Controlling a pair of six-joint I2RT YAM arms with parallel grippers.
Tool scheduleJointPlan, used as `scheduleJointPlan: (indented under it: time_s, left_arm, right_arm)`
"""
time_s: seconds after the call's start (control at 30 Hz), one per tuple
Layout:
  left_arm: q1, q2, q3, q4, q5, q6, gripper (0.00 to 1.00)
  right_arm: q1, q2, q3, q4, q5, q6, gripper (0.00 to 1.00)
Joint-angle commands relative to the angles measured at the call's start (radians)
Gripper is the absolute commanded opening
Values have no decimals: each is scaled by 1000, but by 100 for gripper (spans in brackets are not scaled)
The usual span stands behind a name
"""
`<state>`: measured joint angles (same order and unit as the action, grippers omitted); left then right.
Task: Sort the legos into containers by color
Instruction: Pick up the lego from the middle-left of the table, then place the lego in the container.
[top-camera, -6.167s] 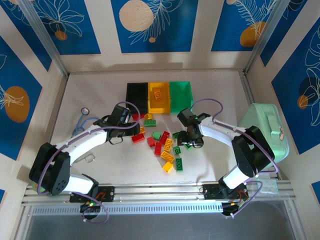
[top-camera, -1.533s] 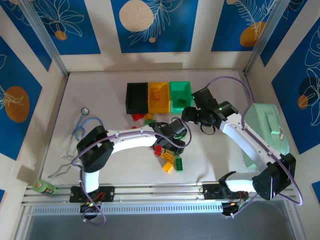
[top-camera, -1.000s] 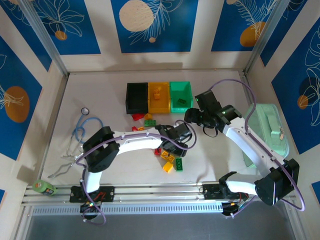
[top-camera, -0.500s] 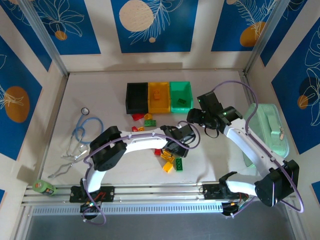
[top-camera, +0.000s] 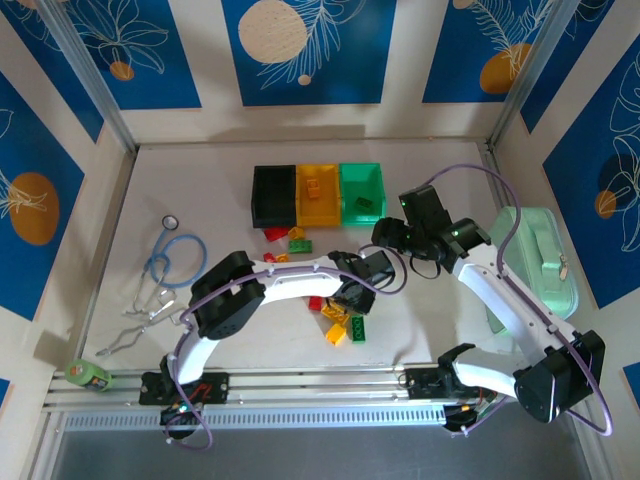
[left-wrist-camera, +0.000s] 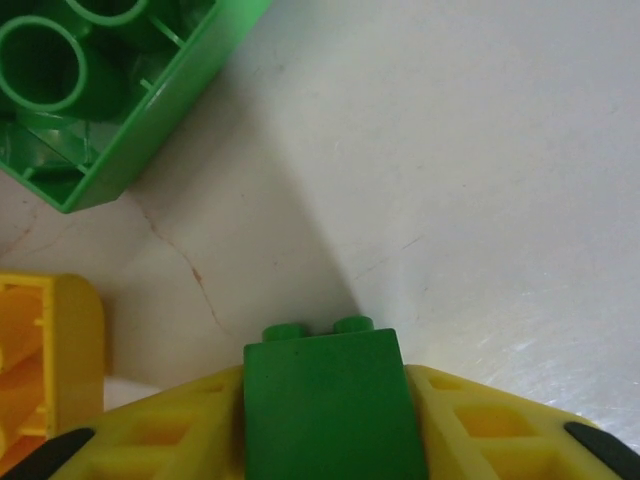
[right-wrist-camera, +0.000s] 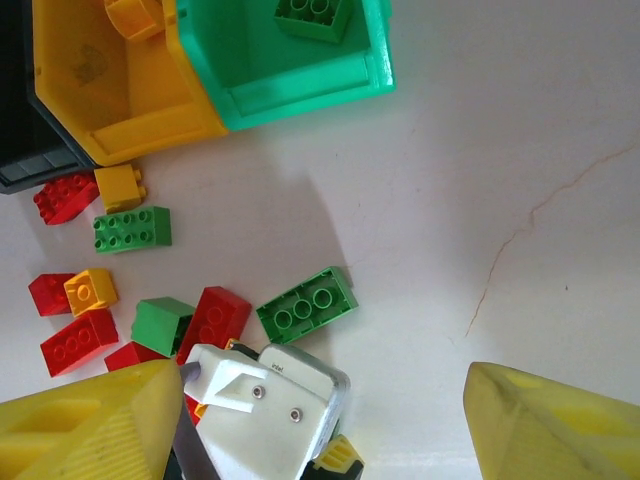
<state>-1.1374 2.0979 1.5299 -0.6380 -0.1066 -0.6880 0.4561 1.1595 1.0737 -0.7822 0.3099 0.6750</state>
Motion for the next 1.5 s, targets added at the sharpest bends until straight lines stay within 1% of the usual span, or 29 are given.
scheduleJointPlan:
  time_s: [0.0,0.2,0.33,0.53,0.77,0.93,1.07,1.2,1.47]
  left_arm:
    - [-4,18,23,-38,-20,14,38]
    - [-2,-5,43,-44,-36,25,34]
    - [5,-31,56,-44,-41,47,33]
    - [22,-70,65,-33,-32,81,32]
    - [47,-115,64,-17,-20,114,32]
    - [106,-141,86,-9,-6,147,32]
    - [171,-120,152,-5,29,181,32]
    - [245,-64,235,12,100,202,32]
    - [341,86,469,-8,159,247,32]
  right_arm:
    - [-1,-12,-13,8,-28,14,75]
    - [0,-22,-11,3,-18,17,75]
    - [-6,-45,-2,-24,46,37,75]
    - [-66,-65,13,-70,84,74,76]
    - [-115,-64,7,-107,101,110,80]
    - [-120,-70,-11,-114,113,121,82]
    - [-123,-75,-27,-117,111,126,82]
    - [-122,-78,-47,-118,96,127,82]
    - [-121,-81,-68,-128,69,113,81]
